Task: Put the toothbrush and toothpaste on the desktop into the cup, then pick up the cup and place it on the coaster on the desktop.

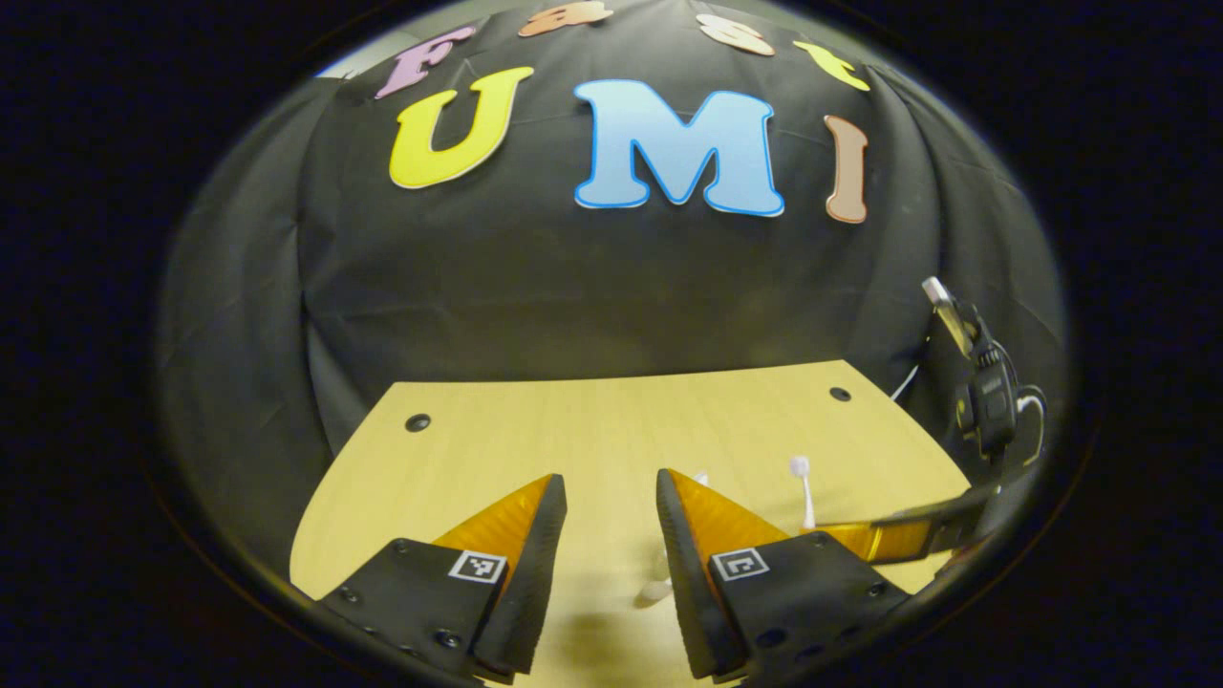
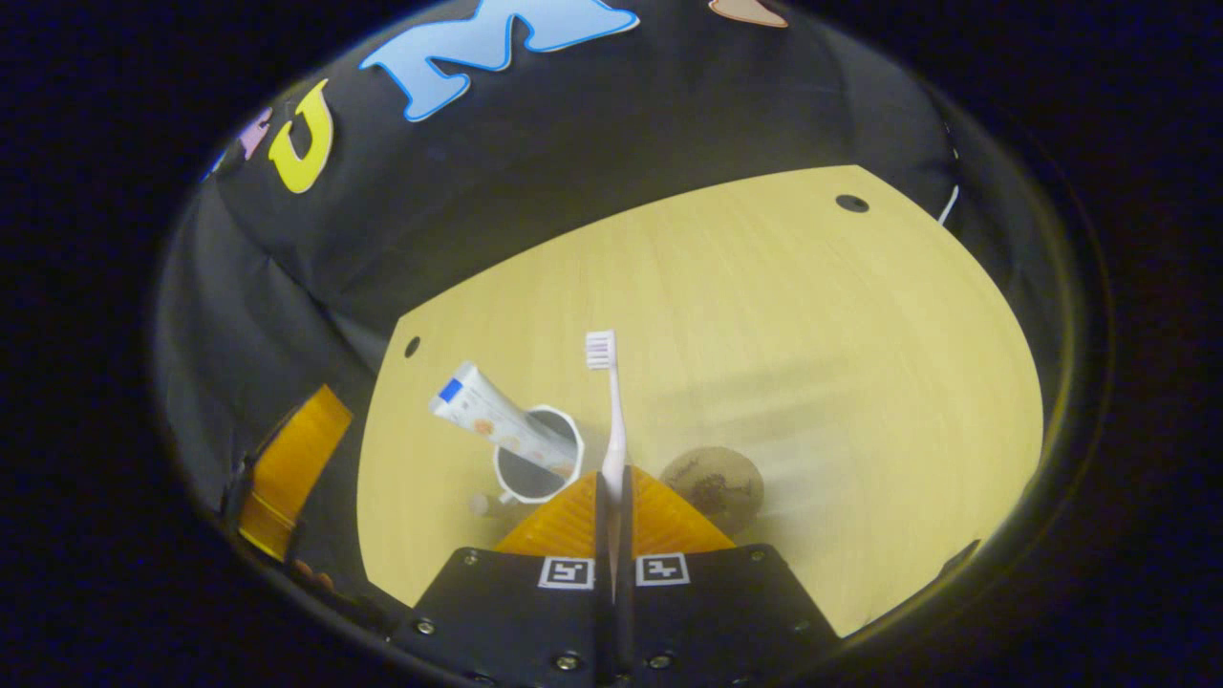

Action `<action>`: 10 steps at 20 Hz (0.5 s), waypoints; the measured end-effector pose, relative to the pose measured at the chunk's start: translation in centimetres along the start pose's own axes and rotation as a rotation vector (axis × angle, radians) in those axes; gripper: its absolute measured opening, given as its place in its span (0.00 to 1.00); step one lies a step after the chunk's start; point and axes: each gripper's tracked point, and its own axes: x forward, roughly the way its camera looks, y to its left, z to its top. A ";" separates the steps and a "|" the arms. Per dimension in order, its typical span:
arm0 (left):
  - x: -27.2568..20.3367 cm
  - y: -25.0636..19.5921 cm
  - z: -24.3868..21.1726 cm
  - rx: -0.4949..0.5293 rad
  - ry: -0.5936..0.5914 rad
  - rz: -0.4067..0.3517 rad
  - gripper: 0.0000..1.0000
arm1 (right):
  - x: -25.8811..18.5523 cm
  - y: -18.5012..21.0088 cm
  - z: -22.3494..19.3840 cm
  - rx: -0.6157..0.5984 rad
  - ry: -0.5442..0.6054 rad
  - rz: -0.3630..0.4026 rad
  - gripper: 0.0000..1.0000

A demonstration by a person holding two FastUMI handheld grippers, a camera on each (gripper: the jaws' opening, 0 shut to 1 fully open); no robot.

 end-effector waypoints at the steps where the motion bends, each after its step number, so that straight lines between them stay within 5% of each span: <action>1: -0.5 1.1 -0.3 -0.007 0.003 0.012 0.62 | 0.3 0.9 0.9 0.002 -0.011 0.011 0.02; 10: -3.8 9.4 -2.6 -0.062 0.048 0.123 0.64 | 3.4 3.9 5.3 0.064 -0.116 0.024 0.02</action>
